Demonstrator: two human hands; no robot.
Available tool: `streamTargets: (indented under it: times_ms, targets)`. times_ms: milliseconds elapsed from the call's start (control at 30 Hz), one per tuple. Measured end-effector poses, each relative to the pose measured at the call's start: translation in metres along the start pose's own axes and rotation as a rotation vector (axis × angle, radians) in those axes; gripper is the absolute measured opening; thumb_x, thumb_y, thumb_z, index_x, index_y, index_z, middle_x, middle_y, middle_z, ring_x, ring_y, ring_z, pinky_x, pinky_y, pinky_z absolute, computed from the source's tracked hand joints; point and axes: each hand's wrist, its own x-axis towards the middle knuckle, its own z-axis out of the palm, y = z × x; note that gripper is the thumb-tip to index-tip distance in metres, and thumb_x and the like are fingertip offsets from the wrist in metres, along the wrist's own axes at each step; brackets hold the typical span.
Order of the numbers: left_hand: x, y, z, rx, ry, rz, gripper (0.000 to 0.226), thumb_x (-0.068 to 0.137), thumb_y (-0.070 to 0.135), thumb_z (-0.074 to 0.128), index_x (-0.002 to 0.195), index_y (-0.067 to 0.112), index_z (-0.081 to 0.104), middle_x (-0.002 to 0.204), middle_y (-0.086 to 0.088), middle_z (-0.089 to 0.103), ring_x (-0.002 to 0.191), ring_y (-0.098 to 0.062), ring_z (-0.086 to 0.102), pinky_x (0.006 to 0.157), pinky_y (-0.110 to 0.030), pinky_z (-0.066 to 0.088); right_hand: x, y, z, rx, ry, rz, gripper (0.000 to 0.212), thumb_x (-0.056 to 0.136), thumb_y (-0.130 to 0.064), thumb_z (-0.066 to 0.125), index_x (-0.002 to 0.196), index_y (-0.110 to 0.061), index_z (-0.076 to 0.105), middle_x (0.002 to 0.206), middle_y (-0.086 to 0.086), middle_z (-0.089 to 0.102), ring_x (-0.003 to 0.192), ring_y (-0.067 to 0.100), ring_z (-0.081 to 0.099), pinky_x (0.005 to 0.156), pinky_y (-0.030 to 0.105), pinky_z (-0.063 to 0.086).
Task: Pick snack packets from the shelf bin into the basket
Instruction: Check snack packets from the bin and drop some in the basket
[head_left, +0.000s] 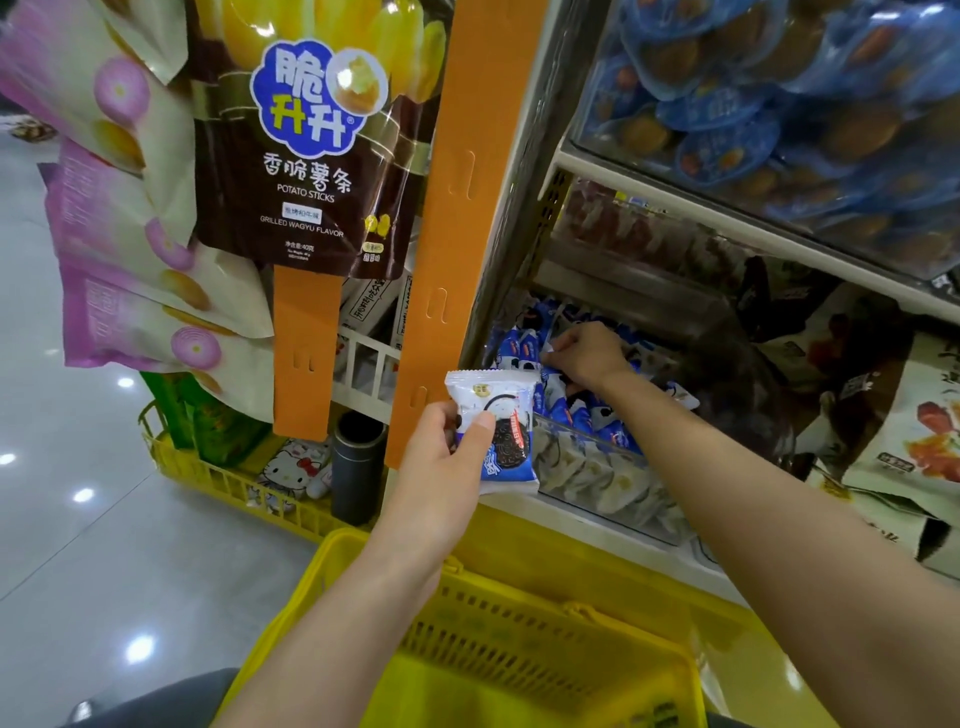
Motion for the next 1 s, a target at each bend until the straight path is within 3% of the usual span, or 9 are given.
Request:
streamTargets:
  times_ms: [233, 333, 433, 500, 667, 767, 833, 900, 1000]
  targets:
    - [0.004, -0.002, 0.004, 0.01, -0.009, 0.004, 0.031, 0.095, 0.032, 0.045, 0.125, 0.023, 0.046, 0.115, 0.002, 0.06, 0.105, -0.009, 0.058, 0.074, -0.018, 0.047, -0.01, 0.002, -0.01, -0.066, -0.04, -0.055, 0.035, 0.095, -0.027, 0.051, 0.12, -0.004, 0.056, 0.116, 0.016, 0.061, 0.102, 0.028, 0.059, 0.091, 0.039, 0.05]
    - [0.002, -0.004, 0.005, 0.02, -0.011, 0.008, 0.029, 0.095, 0.031, 0.045, 0.123, 0.022, 0.047, 0.114, 0.002, 0.061, 0.103, -0.007, 0.058, 0.072, -0.017, 0.047, -0.029, -0.002, -0.017, -0.071, 0.097, -0.142, 0.037, 0.096, -0.029, 0.047, 0.127, -0.008, 0.049, 0.117, 0.01, 0.06, 0.104, 0.023, 0.057, 0.085, 0.029, 0.045]
    - [-0.001, -0.005, 0.006, 0.019, -0.022, 0.008, 0.024, 0.095, 0.031, 0.045, 0.118, 0.023, 0.049, 0.107, 0.006, 0.062, 0.094, 0.0, 0.06, 0.059, -0.008, 0.047, -0.066, -0.006, -0.022, 0.106, 0.253, -0.313, 0.023, 0.096, -0.026, 0.047, 0.115, -0.016, 0.056, 0.099, -0.001, 0.061, 0.085, 0.006, 0.055, 0.075, 0.018, 0.045]
    - [-0.003, -0.007, 0.008, 0.02, -0.043, 0.01, 0.023, 0.095, 0.029, 0.046, 0.116, 0.021, 0.051, 0.102, 0.009, 0.063, 0.089, 0.004, 0.06, 0.058, -0.004, 0.046, -0.096, -0.005, -0.02, 0.203, 0.281, -0.372, 0.018, 0.096, -0.028, 0.046, 0.107, -0.021, 0.058, 0.095, -0.005, 0.063, 0.084, 0.004, 0.057, 0.072, 0.016, 0.046]
    - [-0.013, -0.011, 0.012, 0.038, -0.135, 0.018, 0.021, 0.095, 0.026, 0.047, 0.115, 0.022, 0.053, 0.1, 0.013, 0.064, 0.082, 0.012, 0.062, 0.057, -0.004, 0.045, -0.158, 0.006, -0.01, 0.392, 0.099, -0.34, 0.01, 0.092, -0.031, 0.051, 0.099, -0.03, 0.058, 0.093, -0.015, 0.063, 0.086, -0.006, 0.058, 0.073, 0.008, 0.045]
    - [-0.02, -0.015, 0.016, 0.068, -0.172, 0.016, 0.012, 0.094, 0.022, 0.049, 0.096, 0.033, 0.052, 0.087, 0.024, 0.06, 0.071, 0.023, 0.056, 0.054, 0.001, 0.041, -0.174, 0.016, -0.008, 0.485, 0.033, -0.287, 0.009, 0.089, -0.024, 0.058, 0.095, -0.028, 0.063, 0.089, -0.002, 0.069, 0.084, 0.008, 0.064, 0.076, 0.024, 0.054]
    - [-0.023, -0.021, 0.018, 0.104, -0.221, 0.014, 0.016, 0.094, 0.019, 0.049, 0.108, 0.027, 0.054, 0.101, 0.016, 0.064, 0.084, 0.015, 0.06, 0.061, 0.0, 0.043, -0.18, 0.023, -0.006, 0.572, -0.037, -0.215, 0.009, 0.089, -0.019, 0.059, 0.096, -0.021, 0.065, 0.089, 0.013, 0.069, 0.081, 0.019, 0.066, 0.076, 0.034, 0.056]
    - [-0.026, -0.024, 0.018, 0.141, -0.257, 0.02, 0.027, 0.093, 0.014, 0.052, 0.12, 0.016, 0.052, 0.112, 0.006, 0.063, 0.098, 0.004, 0.059, 0.071, -0.004, 0.046, -0.184, 0.031, -0.002, 0.659, -0.087, -0.156, 0.009, 0.089, -0.012, 0.059, 0.09, -0.018, 0.066, 0.084, 0.01, 0.07, 0.074, 0.011, 0.065, 0.072, 0.029, 0.056]
    - [-0.027, -0.028, 0.019, 0.182, -0.26, 0.039, 0.03, 0.089, 0.006, 0.056, 0.117, 0.013, 0.054, 0.109, 0.004, 0.063, 0.098, -0.004, 0.061, 0.077, -0.01, 0.049, -0.188, 0.042, 0.003, 0.737, -0.132, -0.054, 0.011, 0.088, -0.008, 0.06, 0.084, -0.017, 0.066, 0.078, 0.002, 0.067, 0.068, 0.006, 0.061, 0.065, 0.022, 0.053]
